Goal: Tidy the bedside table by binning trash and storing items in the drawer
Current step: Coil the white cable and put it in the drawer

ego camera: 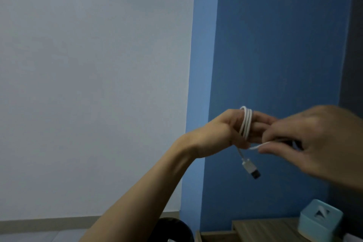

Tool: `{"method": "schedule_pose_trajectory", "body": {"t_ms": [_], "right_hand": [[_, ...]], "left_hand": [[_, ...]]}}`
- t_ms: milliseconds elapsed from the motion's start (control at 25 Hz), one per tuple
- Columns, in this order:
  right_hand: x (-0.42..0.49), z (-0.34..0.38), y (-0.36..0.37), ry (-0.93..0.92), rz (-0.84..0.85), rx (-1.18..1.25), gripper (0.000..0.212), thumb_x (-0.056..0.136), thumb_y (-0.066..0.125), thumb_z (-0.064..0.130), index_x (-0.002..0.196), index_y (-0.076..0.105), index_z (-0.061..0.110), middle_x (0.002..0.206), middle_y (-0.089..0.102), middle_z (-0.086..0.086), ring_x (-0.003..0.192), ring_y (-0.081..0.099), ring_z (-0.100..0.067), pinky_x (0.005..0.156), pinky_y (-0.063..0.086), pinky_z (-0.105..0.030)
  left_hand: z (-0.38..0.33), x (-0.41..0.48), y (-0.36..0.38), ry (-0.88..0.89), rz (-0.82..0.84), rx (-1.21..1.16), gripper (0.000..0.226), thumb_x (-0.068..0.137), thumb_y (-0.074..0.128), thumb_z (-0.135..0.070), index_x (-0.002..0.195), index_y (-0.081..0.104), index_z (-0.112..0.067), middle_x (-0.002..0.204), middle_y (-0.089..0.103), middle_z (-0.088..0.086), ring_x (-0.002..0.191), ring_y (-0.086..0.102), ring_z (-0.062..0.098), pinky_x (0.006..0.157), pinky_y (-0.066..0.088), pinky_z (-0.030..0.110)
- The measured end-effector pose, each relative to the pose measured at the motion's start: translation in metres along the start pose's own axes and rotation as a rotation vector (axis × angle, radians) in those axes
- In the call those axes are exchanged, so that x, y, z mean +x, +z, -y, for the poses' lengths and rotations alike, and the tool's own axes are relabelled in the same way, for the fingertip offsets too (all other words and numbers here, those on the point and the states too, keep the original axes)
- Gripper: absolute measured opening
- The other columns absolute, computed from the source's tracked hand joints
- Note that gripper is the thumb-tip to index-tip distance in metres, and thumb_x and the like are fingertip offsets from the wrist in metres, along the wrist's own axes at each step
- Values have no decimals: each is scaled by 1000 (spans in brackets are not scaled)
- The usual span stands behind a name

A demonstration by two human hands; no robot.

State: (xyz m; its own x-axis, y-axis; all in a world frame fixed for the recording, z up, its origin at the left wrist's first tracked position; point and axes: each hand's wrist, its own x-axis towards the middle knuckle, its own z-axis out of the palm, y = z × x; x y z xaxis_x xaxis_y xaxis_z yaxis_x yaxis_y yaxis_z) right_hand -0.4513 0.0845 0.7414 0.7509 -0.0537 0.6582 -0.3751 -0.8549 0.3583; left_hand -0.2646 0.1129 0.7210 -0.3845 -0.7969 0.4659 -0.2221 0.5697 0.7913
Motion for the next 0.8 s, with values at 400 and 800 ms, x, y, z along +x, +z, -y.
{"method": "schedule_pose_trajectory", "body": {"t_ms": [400, 800], "right_hand": [[22, -18, 0, 79, -350, 440, 11, 80, 66, 20, 71, 71, 25, 57, 60, 16, 52, 51, -11, 48, 38, -17], [11, 4, 46, 450, -109, 1015, 36, 72, 73, 13, 43, 64, 32, 40, 59, 7, 32, 46, -2, 38, 35, -13]], "left_hand": [[-8, -3, 17, 73, 159, -159, 41, 79, 39, 21, 79, 56, -16, 105, 54, 45, 91, 63, 19, 86, 50, 24], [-23, -2, 24, 281, -16, -395, 65, 78, 28, 27, 141, 23, 10, 148, 25, 28, 137, 28, 34, 108, 34, 27]]}}
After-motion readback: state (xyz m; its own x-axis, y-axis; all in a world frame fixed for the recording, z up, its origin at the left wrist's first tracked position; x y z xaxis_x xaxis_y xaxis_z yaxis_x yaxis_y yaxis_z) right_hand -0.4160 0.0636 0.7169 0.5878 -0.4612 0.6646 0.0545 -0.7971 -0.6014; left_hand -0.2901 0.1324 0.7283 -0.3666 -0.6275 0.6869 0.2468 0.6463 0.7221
